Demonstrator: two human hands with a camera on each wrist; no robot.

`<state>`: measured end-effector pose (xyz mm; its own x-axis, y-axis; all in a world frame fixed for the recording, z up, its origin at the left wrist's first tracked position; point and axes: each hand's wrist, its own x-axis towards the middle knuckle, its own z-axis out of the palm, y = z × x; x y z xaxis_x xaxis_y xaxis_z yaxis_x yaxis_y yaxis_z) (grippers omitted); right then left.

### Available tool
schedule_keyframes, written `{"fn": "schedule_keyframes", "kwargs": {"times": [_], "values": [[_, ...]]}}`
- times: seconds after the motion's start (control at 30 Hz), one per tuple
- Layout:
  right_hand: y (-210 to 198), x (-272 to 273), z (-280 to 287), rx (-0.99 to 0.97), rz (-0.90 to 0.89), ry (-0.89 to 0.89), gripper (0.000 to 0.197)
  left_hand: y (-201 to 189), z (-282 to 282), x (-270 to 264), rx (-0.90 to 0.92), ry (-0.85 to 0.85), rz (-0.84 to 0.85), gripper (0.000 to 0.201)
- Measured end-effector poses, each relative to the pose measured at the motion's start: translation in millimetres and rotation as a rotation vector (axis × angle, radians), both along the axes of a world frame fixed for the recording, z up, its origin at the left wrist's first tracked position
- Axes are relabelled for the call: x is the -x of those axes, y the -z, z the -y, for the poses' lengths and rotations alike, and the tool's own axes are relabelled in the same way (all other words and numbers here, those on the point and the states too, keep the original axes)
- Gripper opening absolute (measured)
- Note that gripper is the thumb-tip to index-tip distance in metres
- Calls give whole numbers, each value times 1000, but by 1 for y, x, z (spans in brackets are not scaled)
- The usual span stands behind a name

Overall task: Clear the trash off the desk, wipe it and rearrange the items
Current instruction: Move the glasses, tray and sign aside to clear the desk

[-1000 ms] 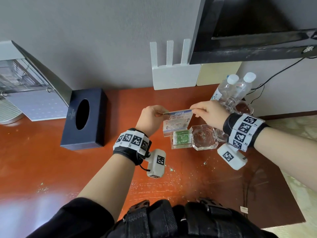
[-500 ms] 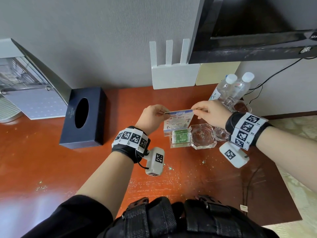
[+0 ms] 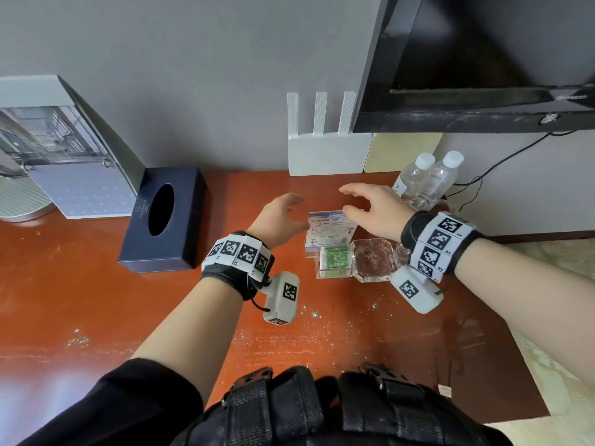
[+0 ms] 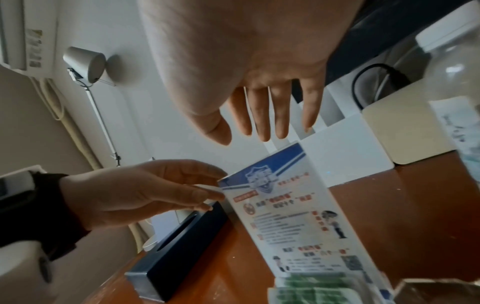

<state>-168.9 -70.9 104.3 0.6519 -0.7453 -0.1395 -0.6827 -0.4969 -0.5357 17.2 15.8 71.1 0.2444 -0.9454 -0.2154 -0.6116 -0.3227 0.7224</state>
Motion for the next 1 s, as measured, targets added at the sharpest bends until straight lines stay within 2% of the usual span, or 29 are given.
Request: {"fn": "schedule_keyframes", "kwargs": {"times": [0.2,0.33,0.6,1.0], "values": [[-12,-29,-28,55,4,-136,39,-21,-23,-17,61,-44,118,41],[-15,-55,-49,-12,11,-199,33,-27,-54,-39,71,-112,154,37],[-24,-118,-93,-63,-270,-432,28,-29,-132,-100,-7,-245,139,17],[-29,-220,-155,-72,-374,-612,25,-33,-216,-181,-116,-303,197,19]]}}
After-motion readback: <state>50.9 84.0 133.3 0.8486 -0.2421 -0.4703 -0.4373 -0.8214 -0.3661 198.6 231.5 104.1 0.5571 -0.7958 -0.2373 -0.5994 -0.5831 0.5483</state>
